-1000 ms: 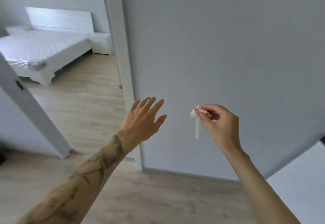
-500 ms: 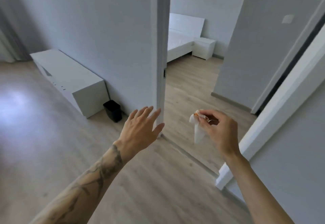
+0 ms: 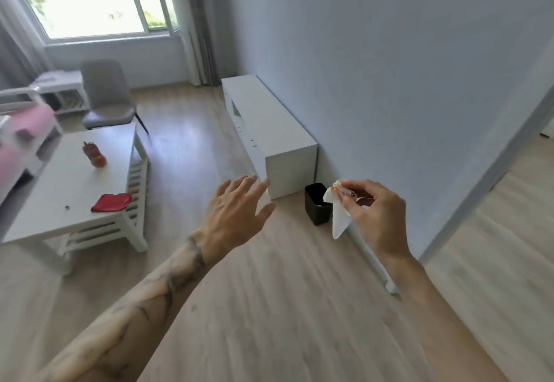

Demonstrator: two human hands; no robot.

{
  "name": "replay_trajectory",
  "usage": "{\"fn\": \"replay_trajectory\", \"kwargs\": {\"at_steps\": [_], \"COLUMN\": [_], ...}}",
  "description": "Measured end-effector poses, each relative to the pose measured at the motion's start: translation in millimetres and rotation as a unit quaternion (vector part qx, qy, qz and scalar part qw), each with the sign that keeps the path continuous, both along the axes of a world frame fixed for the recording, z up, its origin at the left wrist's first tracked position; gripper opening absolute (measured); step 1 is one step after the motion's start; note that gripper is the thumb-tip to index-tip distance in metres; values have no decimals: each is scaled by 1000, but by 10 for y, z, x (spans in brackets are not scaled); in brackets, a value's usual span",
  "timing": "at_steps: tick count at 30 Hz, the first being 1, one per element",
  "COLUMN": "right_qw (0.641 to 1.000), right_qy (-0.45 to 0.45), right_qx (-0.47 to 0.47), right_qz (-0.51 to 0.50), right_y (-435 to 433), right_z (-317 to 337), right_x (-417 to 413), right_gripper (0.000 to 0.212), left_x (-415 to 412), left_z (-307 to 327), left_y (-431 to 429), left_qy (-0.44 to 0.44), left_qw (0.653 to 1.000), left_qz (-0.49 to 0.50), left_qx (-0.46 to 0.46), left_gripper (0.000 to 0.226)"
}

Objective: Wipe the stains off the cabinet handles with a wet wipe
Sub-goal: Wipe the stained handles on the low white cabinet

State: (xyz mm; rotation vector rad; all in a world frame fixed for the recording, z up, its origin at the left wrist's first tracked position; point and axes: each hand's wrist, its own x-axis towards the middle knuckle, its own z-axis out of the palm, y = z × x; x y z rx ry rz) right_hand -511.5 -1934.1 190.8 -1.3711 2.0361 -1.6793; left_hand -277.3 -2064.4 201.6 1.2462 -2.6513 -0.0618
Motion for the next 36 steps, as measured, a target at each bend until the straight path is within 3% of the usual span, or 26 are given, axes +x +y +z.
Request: {"fn": "replay_trajectory", "kwargs": {"at_steps": [10, 19, 28, 36], "right_qw": [997, 998, 999, 998], "right_qy": [-14, -8, -23, -25], "right_qx": [14, 30, 27, 29], "right_qz": [77, 52, -10, -51], "right_y": [-3147, -5891, -8479, -10882], "right_z": [14, -139, -451, -790], "right_x": [429, 651, 203, -692], "right_gripper": [18, 19, 16, 15], "left_x": [760, 1012, 572, -544], "left_z": [-98, -215, -386, -578], "left_y": [-2759, -5629, -8407, -11114], "left_qy": [10, -18, -58, -77], "left_qw": [995, 997, 998, 995], "left_qz": [100, 69, -6, -63], "left_qx": [14, 39, 21, 21], "left_gripper": [65, 67, 68, 67]}}
